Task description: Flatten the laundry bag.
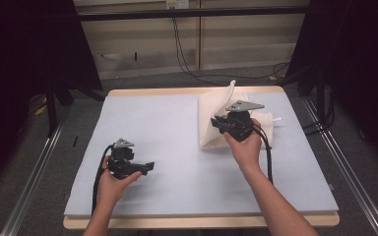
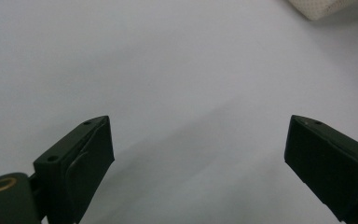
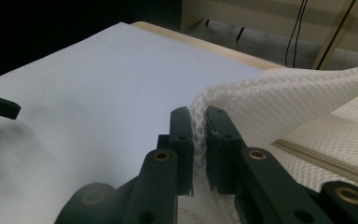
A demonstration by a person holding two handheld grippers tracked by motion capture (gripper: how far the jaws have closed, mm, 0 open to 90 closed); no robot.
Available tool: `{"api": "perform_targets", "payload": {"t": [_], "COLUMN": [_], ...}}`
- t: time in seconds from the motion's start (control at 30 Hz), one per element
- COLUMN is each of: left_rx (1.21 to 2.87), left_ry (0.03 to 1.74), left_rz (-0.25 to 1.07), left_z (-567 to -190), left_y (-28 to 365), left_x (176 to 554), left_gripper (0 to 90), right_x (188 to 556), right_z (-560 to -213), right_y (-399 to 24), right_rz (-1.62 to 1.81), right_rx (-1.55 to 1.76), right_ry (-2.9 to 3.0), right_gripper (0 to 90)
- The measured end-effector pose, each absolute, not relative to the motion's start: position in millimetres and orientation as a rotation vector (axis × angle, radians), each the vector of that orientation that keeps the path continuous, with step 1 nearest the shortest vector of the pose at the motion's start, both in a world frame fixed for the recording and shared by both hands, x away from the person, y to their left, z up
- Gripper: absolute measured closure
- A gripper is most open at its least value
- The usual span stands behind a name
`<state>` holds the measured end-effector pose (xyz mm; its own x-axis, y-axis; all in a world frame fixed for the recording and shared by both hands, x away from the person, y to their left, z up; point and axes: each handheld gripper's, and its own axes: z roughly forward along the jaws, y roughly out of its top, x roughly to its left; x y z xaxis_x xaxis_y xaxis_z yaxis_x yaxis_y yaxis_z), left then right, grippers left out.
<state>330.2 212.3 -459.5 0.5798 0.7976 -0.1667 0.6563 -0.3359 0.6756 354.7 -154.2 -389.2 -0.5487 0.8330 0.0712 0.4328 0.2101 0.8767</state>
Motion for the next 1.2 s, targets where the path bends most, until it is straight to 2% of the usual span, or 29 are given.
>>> {"api": "perform_targets", "payload": {"t": [1.2], "left_rx": [2.077], "left_ry": [1.133], "left_rz": [0.243], "left_z": [-454.8], "left_y": [212.9], "left_x": [327.8], "left_gripper": [7.8], "right_x": [355.6], "right_z": [-383.1], "right_y": [-76.4], "right_rz": [1.3], "right_rx": [0.961], "right_ry": [2.237], "right_gripper": [82.7]}}
